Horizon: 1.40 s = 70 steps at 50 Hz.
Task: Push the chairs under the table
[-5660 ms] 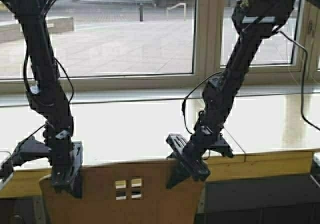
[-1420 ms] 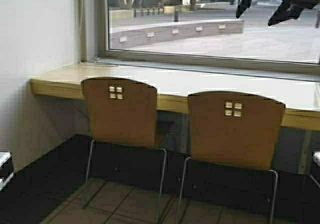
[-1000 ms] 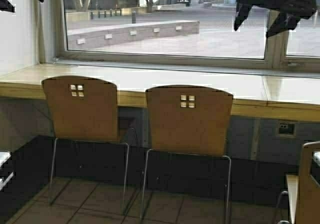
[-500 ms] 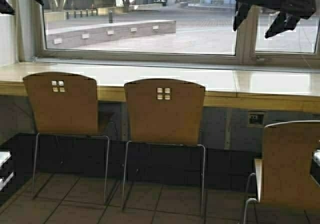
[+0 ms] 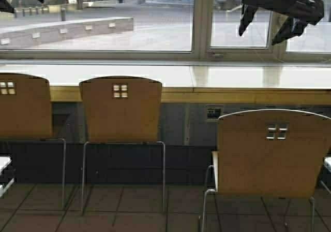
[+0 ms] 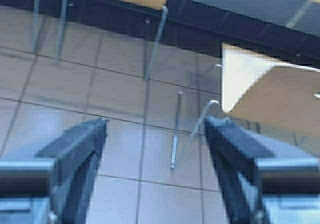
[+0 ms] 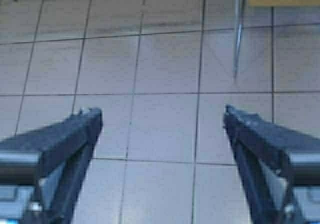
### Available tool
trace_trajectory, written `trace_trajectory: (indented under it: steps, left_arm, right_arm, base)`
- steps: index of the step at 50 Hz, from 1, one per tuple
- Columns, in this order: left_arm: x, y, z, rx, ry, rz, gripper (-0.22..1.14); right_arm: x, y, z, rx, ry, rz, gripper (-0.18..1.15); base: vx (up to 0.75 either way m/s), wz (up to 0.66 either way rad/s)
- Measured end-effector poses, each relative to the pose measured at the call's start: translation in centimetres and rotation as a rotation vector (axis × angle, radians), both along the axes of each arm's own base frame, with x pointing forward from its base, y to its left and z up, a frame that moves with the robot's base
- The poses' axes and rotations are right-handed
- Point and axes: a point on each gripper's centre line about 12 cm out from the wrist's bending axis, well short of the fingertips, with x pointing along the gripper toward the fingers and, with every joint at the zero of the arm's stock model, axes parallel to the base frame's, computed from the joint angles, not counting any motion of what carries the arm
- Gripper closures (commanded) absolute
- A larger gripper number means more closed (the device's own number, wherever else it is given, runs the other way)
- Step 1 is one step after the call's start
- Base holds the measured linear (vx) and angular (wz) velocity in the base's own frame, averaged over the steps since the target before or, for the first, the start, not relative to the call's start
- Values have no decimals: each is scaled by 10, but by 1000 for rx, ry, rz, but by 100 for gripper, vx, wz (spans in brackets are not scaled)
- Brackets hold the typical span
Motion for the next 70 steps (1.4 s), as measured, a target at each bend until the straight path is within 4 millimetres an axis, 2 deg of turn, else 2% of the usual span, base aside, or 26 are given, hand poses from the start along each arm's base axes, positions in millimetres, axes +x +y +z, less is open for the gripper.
trace_trajectory:
  steps: [21,51,62,70]
  left_arm:
    - [1,-1,-3,-38,21,13,-1]
    - [2,-1,-5,-39,31,14,-1]
    - [2,-1,-6,-50,36,19,-1]
    - [2,-1,-16,-92,77,41,-1]
  right_arm:
    - [5,-1,-31,-23,111,-6,-7]
    - [5,2,-33,30,145,-38,-7]
    - [3,4,-45,88,200,-89,-7]
    - [3,6,-49,128,224,-120,-7]
  base:
    - [-4,-51]
    - [5,-35]
    - [16,-12]
    - [20,-3]
